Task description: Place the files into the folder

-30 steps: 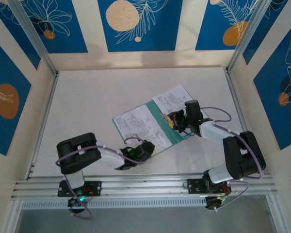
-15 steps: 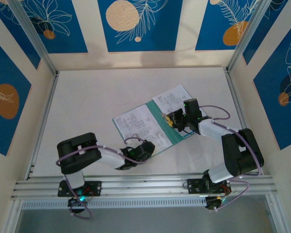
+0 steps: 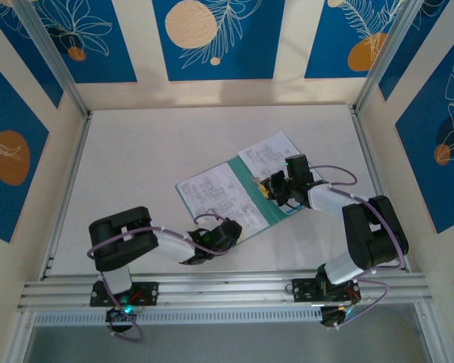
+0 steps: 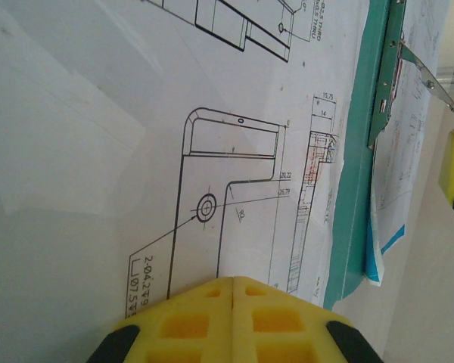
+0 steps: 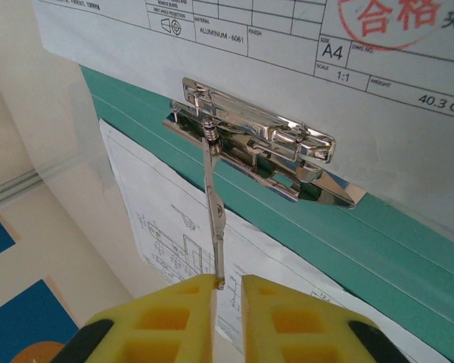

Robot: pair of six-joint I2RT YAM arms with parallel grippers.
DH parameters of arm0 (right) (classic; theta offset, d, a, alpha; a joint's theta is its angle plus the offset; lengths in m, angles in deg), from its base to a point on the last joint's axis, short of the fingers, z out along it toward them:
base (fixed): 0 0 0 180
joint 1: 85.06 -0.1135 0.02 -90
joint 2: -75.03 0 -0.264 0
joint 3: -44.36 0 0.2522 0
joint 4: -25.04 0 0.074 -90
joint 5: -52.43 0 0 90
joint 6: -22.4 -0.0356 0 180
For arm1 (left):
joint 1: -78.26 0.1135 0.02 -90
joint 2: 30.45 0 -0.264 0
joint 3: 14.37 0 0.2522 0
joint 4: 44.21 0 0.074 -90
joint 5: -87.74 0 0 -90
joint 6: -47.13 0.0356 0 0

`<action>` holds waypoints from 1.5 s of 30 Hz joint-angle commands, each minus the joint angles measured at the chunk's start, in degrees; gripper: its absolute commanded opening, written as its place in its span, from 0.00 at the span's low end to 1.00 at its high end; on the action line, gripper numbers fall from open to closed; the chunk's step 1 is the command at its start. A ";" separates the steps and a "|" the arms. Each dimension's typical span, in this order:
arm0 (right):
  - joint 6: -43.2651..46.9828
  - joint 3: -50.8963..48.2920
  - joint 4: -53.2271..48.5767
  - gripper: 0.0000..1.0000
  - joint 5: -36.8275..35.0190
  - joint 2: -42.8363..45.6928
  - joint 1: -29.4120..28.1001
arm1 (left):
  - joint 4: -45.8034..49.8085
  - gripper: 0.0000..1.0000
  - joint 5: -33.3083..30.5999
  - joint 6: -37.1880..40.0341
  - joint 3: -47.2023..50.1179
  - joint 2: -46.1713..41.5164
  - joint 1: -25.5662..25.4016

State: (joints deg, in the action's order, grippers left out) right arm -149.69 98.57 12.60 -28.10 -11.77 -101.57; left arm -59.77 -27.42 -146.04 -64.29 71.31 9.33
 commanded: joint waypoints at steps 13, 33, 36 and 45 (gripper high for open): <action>1.56 1.31 -0.38 0.16 0.55 -2.16 0.95 | 9.55 0.05 1.35 1.11 0.94 1.66 -0.86; 1.26 2.40 0.04 0.18 0.75 -2.84 0.90 | 9.80 0.05 1.44 1.58 0.75 1.73 -0.85; 1.12 2.53 -0.06 0.18 0.55 -2.84 0.56 | 9.55 0.05 1.51 1.49 0.83 1.86 -0.86; 0.34 2.27 0.18 0.18 0.38 -2.51 0.29 | 9.55 0.05 1.60 1.49 0.74 1.96 -0.79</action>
State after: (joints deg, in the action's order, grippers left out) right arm -148.90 100.01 13.41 -28.12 -14.26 -100.85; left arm -58.97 -27.40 -145.85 -64.62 71.28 9.33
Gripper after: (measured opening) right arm 0.172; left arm 0.048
